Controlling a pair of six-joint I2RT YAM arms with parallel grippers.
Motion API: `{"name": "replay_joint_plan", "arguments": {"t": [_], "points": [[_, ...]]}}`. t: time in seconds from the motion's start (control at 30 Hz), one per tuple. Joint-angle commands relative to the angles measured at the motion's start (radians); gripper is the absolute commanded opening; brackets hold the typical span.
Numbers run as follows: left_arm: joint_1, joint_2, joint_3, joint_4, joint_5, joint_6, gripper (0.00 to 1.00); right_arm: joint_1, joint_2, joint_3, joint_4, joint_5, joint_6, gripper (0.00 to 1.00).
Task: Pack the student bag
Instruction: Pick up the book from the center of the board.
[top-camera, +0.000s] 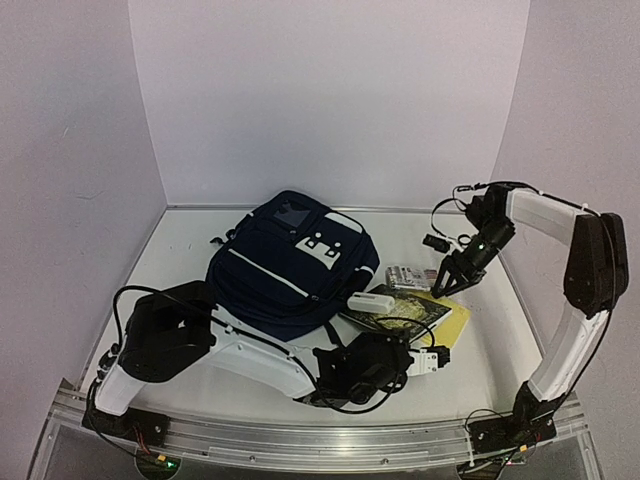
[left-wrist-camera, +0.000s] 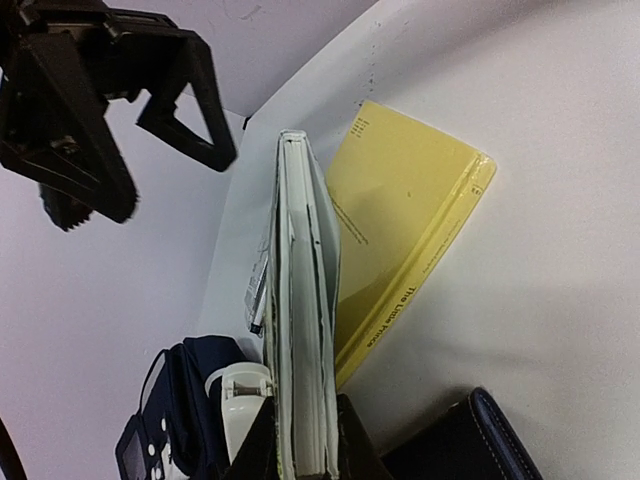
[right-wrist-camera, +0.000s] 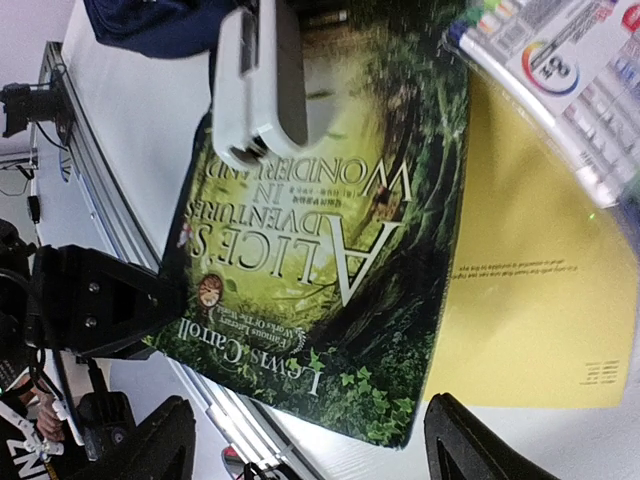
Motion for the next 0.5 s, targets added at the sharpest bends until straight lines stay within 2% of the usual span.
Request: {"name": "replay_joint_plan", "arguments": {"t": [0.0,0.13,0.3,0.47], "points": [[-0.007,-0.137,-0.043,-0.017,0.055,-0.114,0.00,-0.026,-0.088,0.146,-0.078,-0.043,0.027,0.82],[-0.005,-0.245,-0.093,-0.030,0.083,-0.213,0.00,-0.041,-0.111,0.247,-0.078,-0.035,0.033,0.86],[0.020,-0.365,-0.105,-0.078,0.130,-0.350,0.00,-0.061,-0.085,0.357,-0.074,-0.105,0.072,0.89],[0.093,-0.501,-0.145,-0.090,0.181,-0.566,0.00,-0.065,-0.057,0.420,-0.058,-0.159,0.108,0.89]]}}
